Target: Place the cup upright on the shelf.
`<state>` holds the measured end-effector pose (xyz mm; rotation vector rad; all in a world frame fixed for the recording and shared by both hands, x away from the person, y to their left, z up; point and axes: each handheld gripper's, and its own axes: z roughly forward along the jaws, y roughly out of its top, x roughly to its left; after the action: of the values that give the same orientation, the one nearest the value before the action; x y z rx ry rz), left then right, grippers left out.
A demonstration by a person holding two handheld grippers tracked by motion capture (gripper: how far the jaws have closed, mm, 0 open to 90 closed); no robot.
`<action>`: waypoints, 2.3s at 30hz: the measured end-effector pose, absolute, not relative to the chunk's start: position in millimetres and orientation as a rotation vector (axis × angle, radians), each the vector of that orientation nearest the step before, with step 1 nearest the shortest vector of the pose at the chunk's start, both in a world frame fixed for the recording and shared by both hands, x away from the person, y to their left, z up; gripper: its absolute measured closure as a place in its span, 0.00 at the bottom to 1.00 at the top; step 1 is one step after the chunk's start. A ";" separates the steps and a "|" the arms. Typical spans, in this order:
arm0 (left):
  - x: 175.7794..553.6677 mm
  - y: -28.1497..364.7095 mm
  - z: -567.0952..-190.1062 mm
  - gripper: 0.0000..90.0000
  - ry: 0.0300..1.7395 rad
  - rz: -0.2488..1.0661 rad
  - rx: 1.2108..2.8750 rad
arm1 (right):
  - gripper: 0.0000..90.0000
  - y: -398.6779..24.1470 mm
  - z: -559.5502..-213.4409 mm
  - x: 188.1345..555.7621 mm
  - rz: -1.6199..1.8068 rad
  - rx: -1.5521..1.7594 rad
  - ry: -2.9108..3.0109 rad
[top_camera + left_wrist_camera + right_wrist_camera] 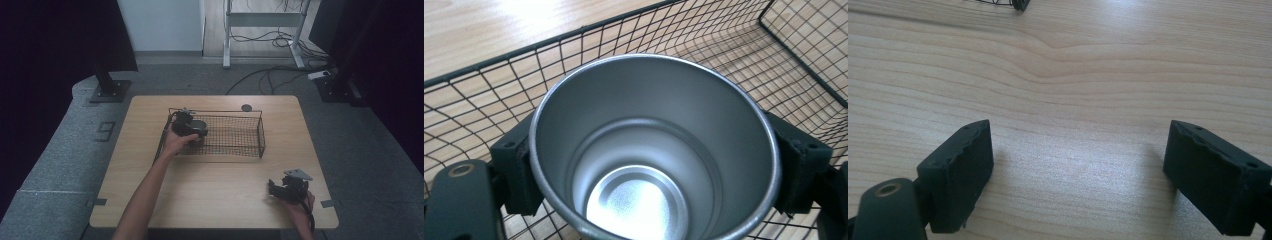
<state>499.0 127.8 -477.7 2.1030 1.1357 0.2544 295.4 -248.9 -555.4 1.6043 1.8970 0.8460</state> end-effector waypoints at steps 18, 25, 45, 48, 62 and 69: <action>504.0 121.3 -481.2 0.16 1.168 0.233 2.208 | 0.14 -248.9 -555.3 295.4 0.847 1.604 1.897; 504.3 119.4 -481.1 0.16 1.182 0.239 2.217 | 0.14 -248.9 -555.3 295.4 0.846 1.604 1.897; 502.2 124.7 -471.9 0.10 1.177 0.233 2.167 | 0.14 -248.9 -555.3 295.4 0.847 1.603 1.899; 501.9 127.1 -469.8 0.10 1.177 0.248 2.152 | 0.14 -248.8 -555.3 295.3 0.847 1.602 1.899; 473.3 146.3 -432.9 0.11 1.063 0.323 2.059 | 0.14 -248.8 -555.3 295.3 0.848 1.603 1.899; 451.7 155.7 -427.5 0.12 1.010 0.309 2.032 | 0.14 -248.8 -555.3 295.4 0.847 1.603 1.899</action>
<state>451.7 155.7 -427.5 2.0323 1.0105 0.3095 295.4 -248.8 -555.3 1.6033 1.8989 0.8475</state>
